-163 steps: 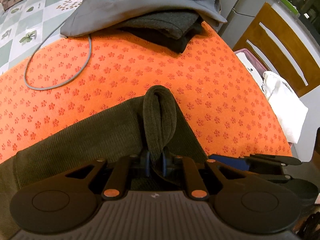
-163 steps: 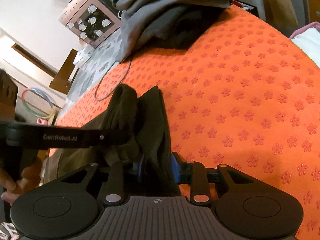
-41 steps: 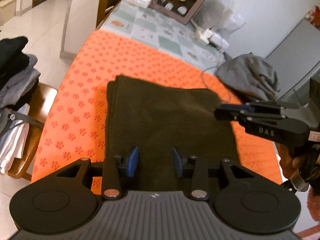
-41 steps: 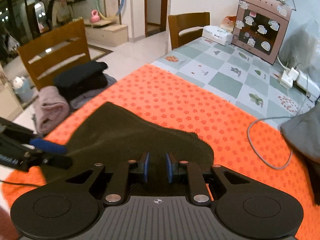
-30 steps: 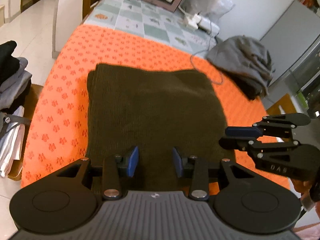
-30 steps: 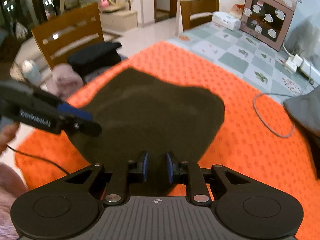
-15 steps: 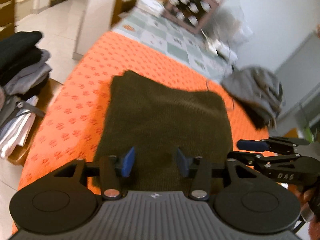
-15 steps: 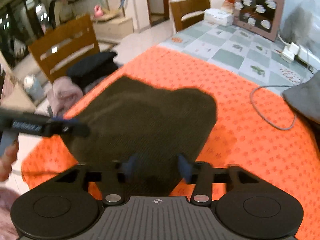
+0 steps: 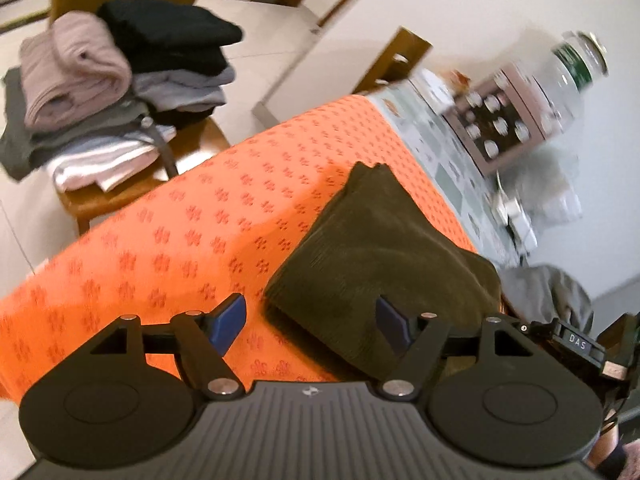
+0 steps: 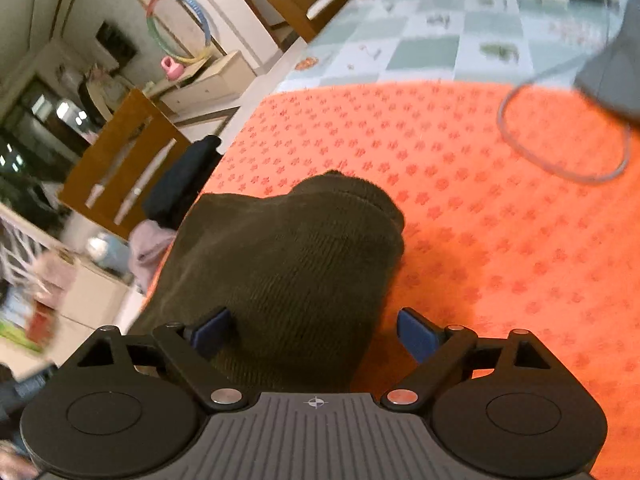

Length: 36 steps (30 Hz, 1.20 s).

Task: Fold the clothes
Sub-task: 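Open both grippers and release the folded trousers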

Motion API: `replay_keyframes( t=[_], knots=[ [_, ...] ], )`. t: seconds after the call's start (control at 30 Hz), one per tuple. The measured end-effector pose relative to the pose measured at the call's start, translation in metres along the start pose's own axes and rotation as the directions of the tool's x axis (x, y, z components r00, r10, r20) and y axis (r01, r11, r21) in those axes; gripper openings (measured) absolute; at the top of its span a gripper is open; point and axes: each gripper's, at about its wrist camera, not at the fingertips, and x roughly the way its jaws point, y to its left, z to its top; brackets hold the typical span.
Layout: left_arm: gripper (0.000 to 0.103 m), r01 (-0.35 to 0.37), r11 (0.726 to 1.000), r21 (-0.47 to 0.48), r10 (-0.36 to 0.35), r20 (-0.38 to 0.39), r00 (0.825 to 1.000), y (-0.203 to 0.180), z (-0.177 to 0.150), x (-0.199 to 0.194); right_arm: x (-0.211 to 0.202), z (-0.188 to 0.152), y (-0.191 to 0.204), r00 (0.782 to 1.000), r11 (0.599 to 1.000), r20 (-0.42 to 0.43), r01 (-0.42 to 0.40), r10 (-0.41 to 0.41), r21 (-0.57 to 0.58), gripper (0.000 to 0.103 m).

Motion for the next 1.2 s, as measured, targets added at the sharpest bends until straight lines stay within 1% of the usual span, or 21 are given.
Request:
replay_keyframes(
  t=[0.1, 0.2, 0.27, 0.3, 0.33, 0.4, 0.43, 0.5, 0.57, 0.6, 0.63, 0.73, 0.83, 0.87, 0.93, 1.03, 1.13, 1.2],
  knots=[
    [0.077, 0.01, 0.997, -0.072, -0.009, 0.007, 1.0, 0.004, -0.007, 0.004, 0.012, 0.004, -0.007, 0.998, 0.997, -0.028, -0.062, 0.063, 0.045, 0.091],
    [0.077, 0.017, 0.995, -0.097, -0.015, 0.02, 1.0, 0.005, -0.011, 0.005, 0.02, 0.005, -0.008, 0.996, 0.996, -0.043, -0.076, 0.079, 0.055, 0.092],
    [0.076, 0.016, 0.995, -0.101, -0.014, 0.019, 1.0, 0.004, -0.012, 0.009, 0.023, 0.004, -0.008, 0.995, 0.995, -0.049, -0.083, 0.086, 0.062, 0.084],
    [0.076, 0.014, 0.994, -0.107, -0.012, 0.01, 1.0, 0.005, -0.013, 0.01, 0.021, 0.005, -0.007, 0.995, 0.995, -0.051, -0.078, 0.082, 0.068, 0.077],
    [0.076, 0.021, 0.993, -0.12, -0.021, 0.001, 1.0, 0.005, -0.014, 0.011, 0.019, 0.006, -0.006, 0.996, 0.995, -0.052, -0.073, 0.077, 0.074, 0.07],
    [0.076, 0.044, 0.989, -0.142, -0.046, -0.013, 0.999, 0.004, -0.016, 0.011, 0.012, 0.01, -0.002, 0.996, 0.991, -0.061, -0.06, 0.068, 0.117, 0.063],
    [0.076, 0.059, 0.987, -0.151, -0.062, -0.018, 0.998, 0.003, -0.017, 0.01, 0.009, 0.012, 0.002, 0.996, 0.991, -0.064, -0.055, 0.063, 0.125, 0.06],
    [0.077, 0.093, 0.98, -0.176, -0.099, -0.027, 0.995, 0.003, -0.018, 0.008, 0.001, 0.017, 0.015, 0.997, 0.992, -0.062, -0.042, 0.05, 0.122, 0.058],
    [0.08, 0.129, 0.965, -0.227, -0.138, -0.025, 0.99, 0.006, -0.019, 0.008, -0.005, 0.02, 0.027, 0.997, 0.992, -0.055, -0.042, 0.049, 0.121, 0.056],
    [0.084, 0.16, 0.946, -0.281, -0.173, -0.022, 0.985, 0.01, -0.019, 0.008, -0.008, 0.022, 0.033, 0.997, 0.99, -0.054, -0.043, 0.051, 0.136, 0.055],
    [0.085, 0.191, 0.919, -0.345, -0.211, -0.021, 0.977, 0.014, -0.019, 0.009, -0.01, 0.025, 0.037, 0.997, 0.987, -0.056, -0.042, 0.051, 0.154, 0.055],
    [0.086, 0.235, 0.844, -0.482, -0.288, -0.038, 0.957, 0.025, -0.019, 0.013, -0.013, 0.033, 0.048, 0.997, 0.98, -0.063, -0.032, 0.045, 0.195, 0.054],
    [0.088, 0.257, 0.819, -0.512, -0.323, -0.043, 0.945, 0.027, -0.018, 0.013, -0.015, 0.041, 0.058, 0.997, 0.976, -0.078, -0.013, 0.031, 0.218, 0.054],
    [0.09, 0.269, 0.805, -0.529, -0.343, -0.044, 0.938, 0.029, -0.019, 0.014, -0.016, 0.043, 0.06, 0.996, 0.975, -0.082, -0.007, 0.026, 0.223, 0.054],
    [0.091, 0.279, 0.778, -0.563, -0.366, -0.046, 0.929, 0.032, -0.02, 0.016, -0.017, 0.048, 0.065, 0.995, 0.969, -0.091, -0.003, 0.026, 0.245, 0.054],
    [0.092, 0.281, 0.732, -0.62, -0.393, -0.047, 0.918, 0.038, -0.025, 0.021, -0.02, 0.053, 0.069, 0.995, 0.962, -0.096, -0.002, 0.029, 0.274, 0.054],
    [0.096, 0.288, 0.674, -0.68, -0.423, -0.035, 0.906, 0.045, -0.033, 0.028, -0.02, 0.054, 0.074, 0.995, 0.959, -0.1, 0.009, 0.02, 0.283, 0.054],
    [0.098, 0.294, 0.643, -0.707, -0.441, -0.028, 0.897, 0.047, -0.039, 0.034, -0.019, 0.054, 0.074, 0.995, 0.954, -0.101, 0.013, 0.018, 0.298, 0.054]
  ],
)
